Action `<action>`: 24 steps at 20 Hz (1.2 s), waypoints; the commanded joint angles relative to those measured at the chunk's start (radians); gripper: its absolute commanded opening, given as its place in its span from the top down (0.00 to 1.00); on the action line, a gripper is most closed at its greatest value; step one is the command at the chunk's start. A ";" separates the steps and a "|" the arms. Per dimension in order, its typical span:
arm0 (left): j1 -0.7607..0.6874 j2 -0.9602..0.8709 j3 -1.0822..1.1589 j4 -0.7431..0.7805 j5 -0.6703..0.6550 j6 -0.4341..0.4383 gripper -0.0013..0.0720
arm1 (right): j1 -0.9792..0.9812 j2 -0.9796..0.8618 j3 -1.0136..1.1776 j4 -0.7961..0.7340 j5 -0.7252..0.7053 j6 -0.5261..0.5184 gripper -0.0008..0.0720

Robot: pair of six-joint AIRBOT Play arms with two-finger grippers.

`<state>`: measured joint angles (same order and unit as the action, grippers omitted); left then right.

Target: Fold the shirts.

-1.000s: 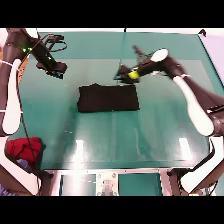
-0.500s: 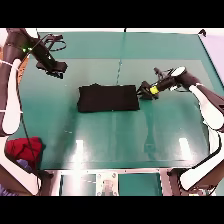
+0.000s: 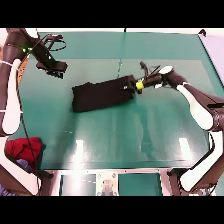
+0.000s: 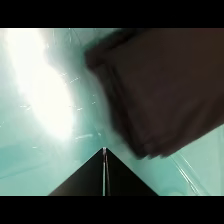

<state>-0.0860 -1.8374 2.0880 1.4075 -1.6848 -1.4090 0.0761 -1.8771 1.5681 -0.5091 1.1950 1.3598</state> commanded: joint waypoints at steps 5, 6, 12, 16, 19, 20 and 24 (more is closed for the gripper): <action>0.000 0.000 0.001 0.000 -0.002 -0.001 0.95 | -0.328 0.182 0.238 -0.050 0.153 0.134 0.97; 0.000 0.000 0.001 -0.001 -0.003 -0.003 0.95 | -0.398 0.203 0.250 -0.054 0.168 0.146 0.97; 0.000 0.000 0.001 -0.001 -0.018 -0.028 0.95 | -0.814 0.270 0.254 -0.060 0.188 0.159 0.97; 0.000 0.000 0.001 -0.001 -0.018 -0.031 0.94 | -1.036 0.270 0.254 -0.060 0.193 0.158 0.97; 0.000 0.000 0.001 -0.001 -0.018 -0.032 0.94 | -1.133 0.270 0.271 -0.061 0.238 0.158 0.97; 0.000 0.000 0.001 -0.001 -0.018 -0.032 0.95 | -1.155 0.270 0.293 -0.074 0.264 0.159 0.97; 0.000 0.000 0.001 -0.003 -0.019 -0.032 0.95 | -1.191 0.272 0.423 -0.300 0.419 0.239 0.97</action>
<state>-0.0860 -1.8374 2.0884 1.4059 -1.7031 -1.4399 -1.0744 -1.6066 1.9194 -0.6609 1.5028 1.5471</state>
